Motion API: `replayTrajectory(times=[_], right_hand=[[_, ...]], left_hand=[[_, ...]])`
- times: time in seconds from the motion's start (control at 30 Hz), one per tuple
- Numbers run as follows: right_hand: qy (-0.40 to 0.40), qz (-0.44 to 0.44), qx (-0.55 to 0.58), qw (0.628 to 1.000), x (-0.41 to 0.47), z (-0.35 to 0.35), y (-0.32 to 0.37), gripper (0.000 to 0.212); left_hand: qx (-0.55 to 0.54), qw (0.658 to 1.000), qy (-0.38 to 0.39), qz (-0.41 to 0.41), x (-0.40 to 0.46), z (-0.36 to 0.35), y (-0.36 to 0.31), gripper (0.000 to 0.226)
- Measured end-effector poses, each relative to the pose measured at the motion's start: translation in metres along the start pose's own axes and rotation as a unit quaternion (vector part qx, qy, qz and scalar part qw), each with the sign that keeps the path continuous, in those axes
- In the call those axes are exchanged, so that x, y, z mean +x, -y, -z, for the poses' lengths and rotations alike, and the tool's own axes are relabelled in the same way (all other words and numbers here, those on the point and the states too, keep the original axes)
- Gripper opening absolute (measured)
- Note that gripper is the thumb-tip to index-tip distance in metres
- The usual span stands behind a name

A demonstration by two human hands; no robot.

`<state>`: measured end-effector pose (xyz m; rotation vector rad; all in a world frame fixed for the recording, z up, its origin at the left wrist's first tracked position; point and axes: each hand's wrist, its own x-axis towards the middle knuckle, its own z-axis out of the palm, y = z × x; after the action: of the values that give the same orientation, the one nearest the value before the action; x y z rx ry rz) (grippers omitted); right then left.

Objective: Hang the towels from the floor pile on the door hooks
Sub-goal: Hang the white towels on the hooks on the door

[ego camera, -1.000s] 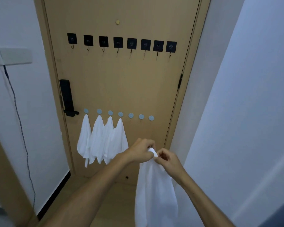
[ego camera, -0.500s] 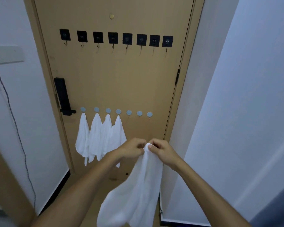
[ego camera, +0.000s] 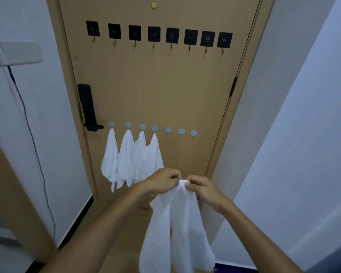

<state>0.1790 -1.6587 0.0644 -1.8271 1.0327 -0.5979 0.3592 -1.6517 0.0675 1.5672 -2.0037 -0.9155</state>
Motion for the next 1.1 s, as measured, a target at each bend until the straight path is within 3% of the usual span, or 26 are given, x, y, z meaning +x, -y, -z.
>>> replayTrajectory(times=[0.17, 0.4, 1.1], right_hand=[[-0.02, -0.008, 0.013, 1.0, 0.018, 0.007, -0.012, 0.017], [-0.007, -0.007, -0.024, 1.0, 0.079, 0.019, -0.039, 0.017], [-0.027, -0.124, -0.113, 0.985, 0.293, 0.151, -0.153, 0.024]], left_hand=[[0.037, 0.999, 0.029, -0.009, 0.013, 0.002, 0.025, 0.014], [0.097, 0.995, -0.017, -0.006, 0.066, 0.014, 0.059, 0.02], [0.071, 0.995, 0.067, 0.01, 0.352, 0.026, 0.111, 0.022]])
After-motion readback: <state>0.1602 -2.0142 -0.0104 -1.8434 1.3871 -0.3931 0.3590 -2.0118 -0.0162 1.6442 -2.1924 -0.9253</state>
